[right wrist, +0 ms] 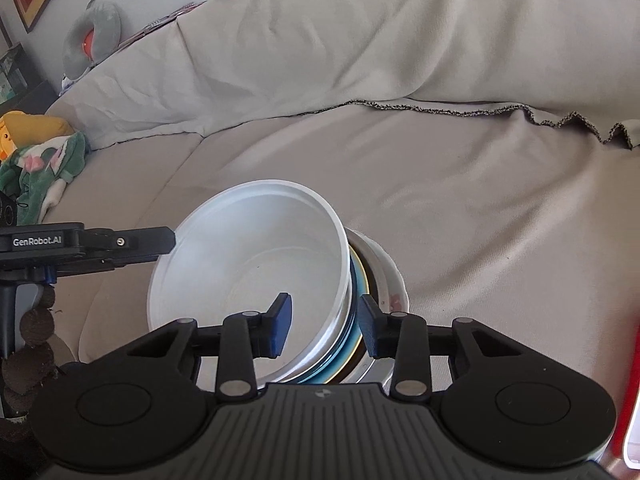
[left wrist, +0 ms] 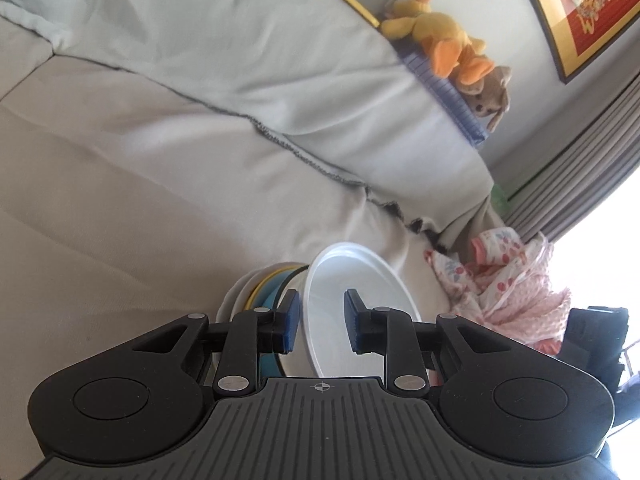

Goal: Organize plates and bowls
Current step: 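Open the right gripper and release the stack, then move the left gripper to the white-and-red tray and grasp its rim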

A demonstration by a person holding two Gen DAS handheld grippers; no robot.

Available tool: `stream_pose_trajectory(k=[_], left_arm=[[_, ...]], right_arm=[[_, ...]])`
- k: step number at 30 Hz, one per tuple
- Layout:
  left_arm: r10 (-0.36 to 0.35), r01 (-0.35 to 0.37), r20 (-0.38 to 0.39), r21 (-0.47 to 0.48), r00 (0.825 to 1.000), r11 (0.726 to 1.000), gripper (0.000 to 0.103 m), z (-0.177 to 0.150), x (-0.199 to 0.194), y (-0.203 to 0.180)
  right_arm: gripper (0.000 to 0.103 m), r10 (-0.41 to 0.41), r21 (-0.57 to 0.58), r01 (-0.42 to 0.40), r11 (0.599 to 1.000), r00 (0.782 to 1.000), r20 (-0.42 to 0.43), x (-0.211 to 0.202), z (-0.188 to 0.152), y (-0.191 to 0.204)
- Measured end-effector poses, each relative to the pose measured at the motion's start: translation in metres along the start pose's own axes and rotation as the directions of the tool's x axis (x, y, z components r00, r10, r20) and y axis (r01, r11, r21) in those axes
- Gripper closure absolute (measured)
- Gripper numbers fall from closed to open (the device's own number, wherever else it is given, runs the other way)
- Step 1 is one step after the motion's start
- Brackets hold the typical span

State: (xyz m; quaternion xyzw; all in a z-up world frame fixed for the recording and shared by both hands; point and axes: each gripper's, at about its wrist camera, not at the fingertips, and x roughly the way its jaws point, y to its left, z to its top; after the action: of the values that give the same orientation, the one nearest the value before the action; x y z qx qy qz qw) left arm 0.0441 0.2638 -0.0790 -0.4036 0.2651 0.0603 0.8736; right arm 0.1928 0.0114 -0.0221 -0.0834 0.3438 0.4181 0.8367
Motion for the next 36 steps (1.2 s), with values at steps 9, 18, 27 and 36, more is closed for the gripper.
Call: stream_pose_trajectory(k=[9, 18, 27, 36], left_arm=[[0.065, -0.065, -0.03, 0.001, 0.997, 0.998, 0.076, 0.0, 0.008, 0.003], [0.09, -0.104, 0.162, 0.082, 0.983, 0.991, 0.076, -0.008, -0.02, -0.026], [-0.11, 0.087, 0.076, 0.257, 0.991, 0.962, 0.076, -0.025, 0.022, -0.122], [-0.03, 0.142, -0.294, 0.367, 0.955, 0.919, 0.077, -0.1, 0.174, -0.222]], right_arm=[[0.067, -0.006, 0.025, 0.006, 1.0, 1.0, -0.021, 0.004, -0.004, -0.005], [0.063, 0.008, 0.007, -0.009, 1.0, 0.994, 0.105, -0.027, -0.003, -0.006], [0.03, -0.184, 0.157, 0.133, 0.979, 0.909, 0.375, -0.108, -0.023, -0.076], [0.025, -0.579, 0.43, 0.444, 0.786, 0.773, 0.26, -0.137, -0.112, -0.22]])
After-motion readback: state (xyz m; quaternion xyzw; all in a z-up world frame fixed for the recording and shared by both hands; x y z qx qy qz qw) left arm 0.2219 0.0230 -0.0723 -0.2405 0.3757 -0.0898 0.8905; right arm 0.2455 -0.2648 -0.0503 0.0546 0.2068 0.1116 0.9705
